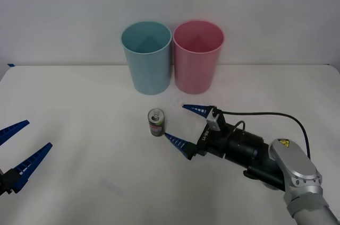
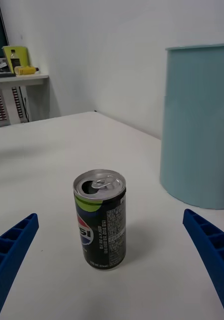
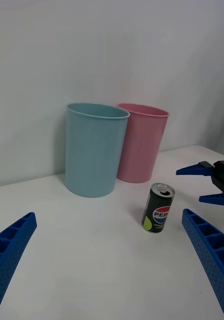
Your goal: Grasp the object on the table and drop it into the matching bin: aluminum can to the light blue bin, PET bottle to the pink bin.
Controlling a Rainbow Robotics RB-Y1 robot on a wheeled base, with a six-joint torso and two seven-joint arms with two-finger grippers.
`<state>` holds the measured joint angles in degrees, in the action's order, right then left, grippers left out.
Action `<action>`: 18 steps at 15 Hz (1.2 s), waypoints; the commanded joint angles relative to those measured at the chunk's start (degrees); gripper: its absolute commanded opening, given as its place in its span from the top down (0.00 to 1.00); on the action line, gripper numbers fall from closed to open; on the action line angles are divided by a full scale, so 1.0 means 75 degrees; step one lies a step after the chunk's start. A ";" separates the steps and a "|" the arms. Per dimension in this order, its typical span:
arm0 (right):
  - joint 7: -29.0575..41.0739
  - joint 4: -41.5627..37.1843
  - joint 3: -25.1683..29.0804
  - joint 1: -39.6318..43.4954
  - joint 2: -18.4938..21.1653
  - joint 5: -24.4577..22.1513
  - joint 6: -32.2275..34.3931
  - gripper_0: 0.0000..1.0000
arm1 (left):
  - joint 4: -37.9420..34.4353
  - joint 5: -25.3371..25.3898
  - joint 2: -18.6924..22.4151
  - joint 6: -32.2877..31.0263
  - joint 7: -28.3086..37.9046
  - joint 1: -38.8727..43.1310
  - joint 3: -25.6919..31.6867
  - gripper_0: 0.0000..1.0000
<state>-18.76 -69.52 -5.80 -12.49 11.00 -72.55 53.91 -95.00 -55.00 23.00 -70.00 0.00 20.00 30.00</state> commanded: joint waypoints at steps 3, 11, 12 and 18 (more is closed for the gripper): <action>-0.0042 0.0257 -0.0153 -0.0257 -0.0294 -0.0194 -0.0320 0.00 | 0.0000 0.0000 0.0000 0.0000 0.0000 0.0000 0.0000 0.00; -0.0511 0.2191 -0.0094 -0.1558 -0.0810 -0.0218 -0.0426 0.00 | 0.0000 0.0000 0.0000 0.0000 0.0000 0.0000 0.0000 0.00; -0.0557 0.2390 -0.0094 -0.1698 -0.0857 -0.0229 -0.0461 0.00 | 0.0000 0.0000 0.0000 0.0000 0.0000 0.0000 0.0000 0.00; -0.0792 0.2824 -0.0082 -0.2003 -0.0997 -0.0229 -0.0672 0.00 | 0.0000 0.0000 0.0000 0.0000 0.0000 0.0000 0.0000 0.00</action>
<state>-24.62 -48.34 -6.39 -27.51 3.52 -74.23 49.01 -95.00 -55.00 23.00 -70.00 0.00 20.00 30.00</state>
